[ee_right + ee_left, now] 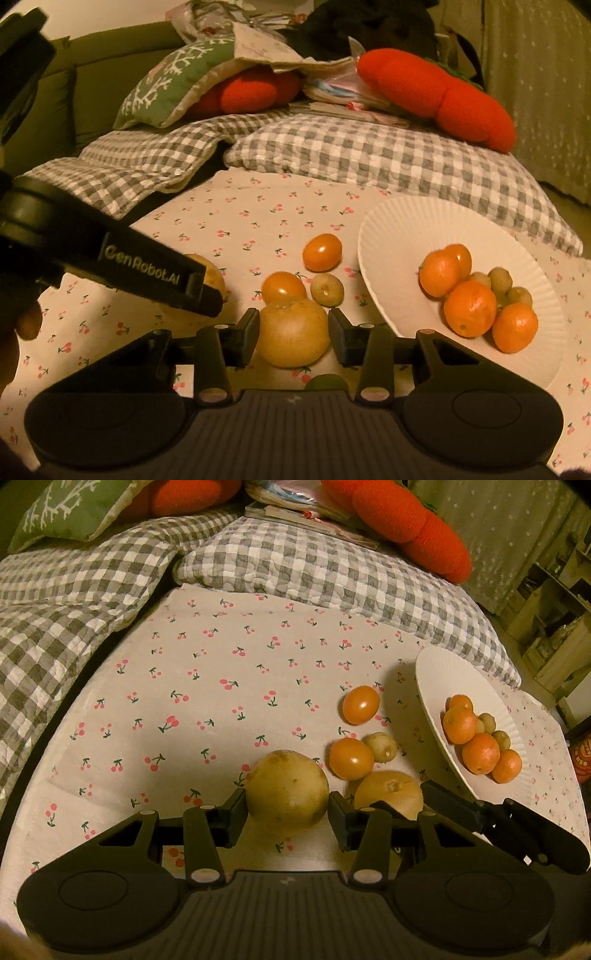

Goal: Organize fruits
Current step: 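Close the left gripper on a large pale yellow fruit while the right grasps another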

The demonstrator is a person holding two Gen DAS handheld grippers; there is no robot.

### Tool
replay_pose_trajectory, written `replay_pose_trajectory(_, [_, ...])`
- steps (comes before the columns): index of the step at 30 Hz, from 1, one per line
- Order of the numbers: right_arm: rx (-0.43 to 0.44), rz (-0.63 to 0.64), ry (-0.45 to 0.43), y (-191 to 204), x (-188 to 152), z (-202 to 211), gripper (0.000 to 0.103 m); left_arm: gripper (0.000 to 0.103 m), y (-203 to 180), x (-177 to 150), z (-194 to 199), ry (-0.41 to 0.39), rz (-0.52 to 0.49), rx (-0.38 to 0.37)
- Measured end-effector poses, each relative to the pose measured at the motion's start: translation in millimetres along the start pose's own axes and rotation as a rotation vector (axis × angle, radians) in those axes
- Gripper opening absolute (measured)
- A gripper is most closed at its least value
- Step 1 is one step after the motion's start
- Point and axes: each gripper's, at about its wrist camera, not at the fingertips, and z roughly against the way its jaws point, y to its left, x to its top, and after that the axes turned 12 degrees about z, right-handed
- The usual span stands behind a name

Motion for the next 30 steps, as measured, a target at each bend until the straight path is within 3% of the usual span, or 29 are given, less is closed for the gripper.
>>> replay_pose_trajectory(4, [-0.007,-0.006,-0.031,-3,3,8,0.017,0.039,1,3,5,-0.021,0.002,-0.003])
replay_pose_trajectory(10, [0.038,0.009,-0.018,-1,3,2,0.016,0.039,1,4,8,-0.031,0.002,-0.001])
replay_pose_trajectory(11, [0.046,-0.002,-0.023,-2,2,2,0.024,0.039,3,5,8,-0.028,0.012,-0.002])
replay_pose_trajectory(12, [0.056,-0.021,-0.026,-4,3,2,0.041,0.039,5,6,8,-0.027,0.021,-0.002])
replay_pose_trajectory(14, [0.051,-0.048,-0.029,-6,2,1,0.059,0.039,8,8,9,-0.032,0.031,0.004])
replay_pose_trajectory(18, [0.007,0.012,-0.018,1,-3,-7,0.063,0.039,9,8,9,-0.033,0.036,0.009])
replay_pose_trajectory(23, [-0.02,0.047,-0.027,1,-5,-9,0.061,0.039,7,7,9,-0.033,0.028,0.0])
replay_pose_trajectory(28, [-0.124,0.205,-0.017,22,-11,-15,0.059,0.039,7,7,9,-0.029,0.025,0.0])
replay_pose_trajectory(30, [-0.161,0.234,-0.018,23,-11,-14,0.038,0.039,7,7,9,-0.03,0.024,0.0])
